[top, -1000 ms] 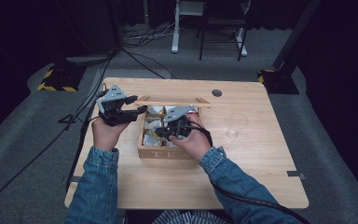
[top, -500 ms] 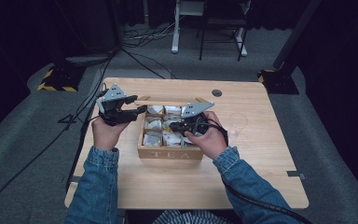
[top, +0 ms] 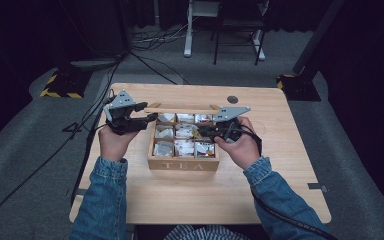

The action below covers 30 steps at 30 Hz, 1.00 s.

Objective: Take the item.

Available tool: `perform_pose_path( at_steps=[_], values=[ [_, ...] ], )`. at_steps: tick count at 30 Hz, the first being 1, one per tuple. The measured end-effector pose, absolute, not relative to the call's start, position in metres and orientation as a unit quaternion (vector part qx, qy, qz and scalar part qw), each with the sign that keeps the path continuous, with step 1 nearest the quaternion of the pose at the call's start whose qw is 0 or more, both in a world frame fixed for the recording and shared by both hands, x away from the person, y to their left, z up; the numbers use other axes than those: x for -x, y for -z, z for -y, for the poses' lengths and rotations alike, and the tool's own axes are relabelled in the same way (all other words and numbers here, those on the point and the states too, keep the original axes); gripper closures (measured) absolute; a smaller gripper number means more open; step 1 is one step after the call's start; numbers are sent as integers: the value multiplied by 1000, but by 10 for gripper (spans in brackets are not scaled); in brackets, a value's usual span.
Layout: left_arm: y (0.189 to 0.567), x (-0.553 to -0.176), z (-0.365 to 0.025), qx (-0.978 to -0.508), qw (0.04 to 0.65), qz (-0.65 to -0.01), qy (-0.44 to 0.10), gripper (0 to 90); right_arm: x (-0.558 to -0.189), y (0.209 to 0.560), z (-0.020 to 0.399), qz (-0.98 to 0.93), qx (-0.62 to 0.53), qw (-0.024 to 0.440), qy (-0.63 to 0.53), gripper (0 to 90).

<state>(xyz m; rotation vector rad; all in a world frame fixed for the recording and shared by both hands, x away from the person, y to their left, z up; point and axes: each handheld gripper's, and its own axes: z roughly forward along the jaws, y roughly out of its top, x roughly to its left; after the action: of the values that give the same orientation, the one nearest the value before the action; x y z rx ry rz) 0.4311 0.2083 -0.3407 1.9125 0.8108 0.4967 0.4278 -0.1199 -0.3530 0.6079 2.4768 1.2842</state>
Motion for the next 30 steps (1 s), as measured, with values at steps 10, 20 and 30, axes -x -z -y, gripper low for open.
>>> perform_pose_path(
  at_steps=[10,20,30],
  values=[
    [341,-431,-208,-785,481,-332,-204,454,-428,352,146,-851,-235,155,-443,865],
    [341,-431,-208,-785,481,-333,-203,454,-430,347,178,-840,-267,174,-440,865],
    [341,-431,-208,-785,481,-333,-203,454,-432,348,201,-833,-292,185,-432,865]
  ],
)
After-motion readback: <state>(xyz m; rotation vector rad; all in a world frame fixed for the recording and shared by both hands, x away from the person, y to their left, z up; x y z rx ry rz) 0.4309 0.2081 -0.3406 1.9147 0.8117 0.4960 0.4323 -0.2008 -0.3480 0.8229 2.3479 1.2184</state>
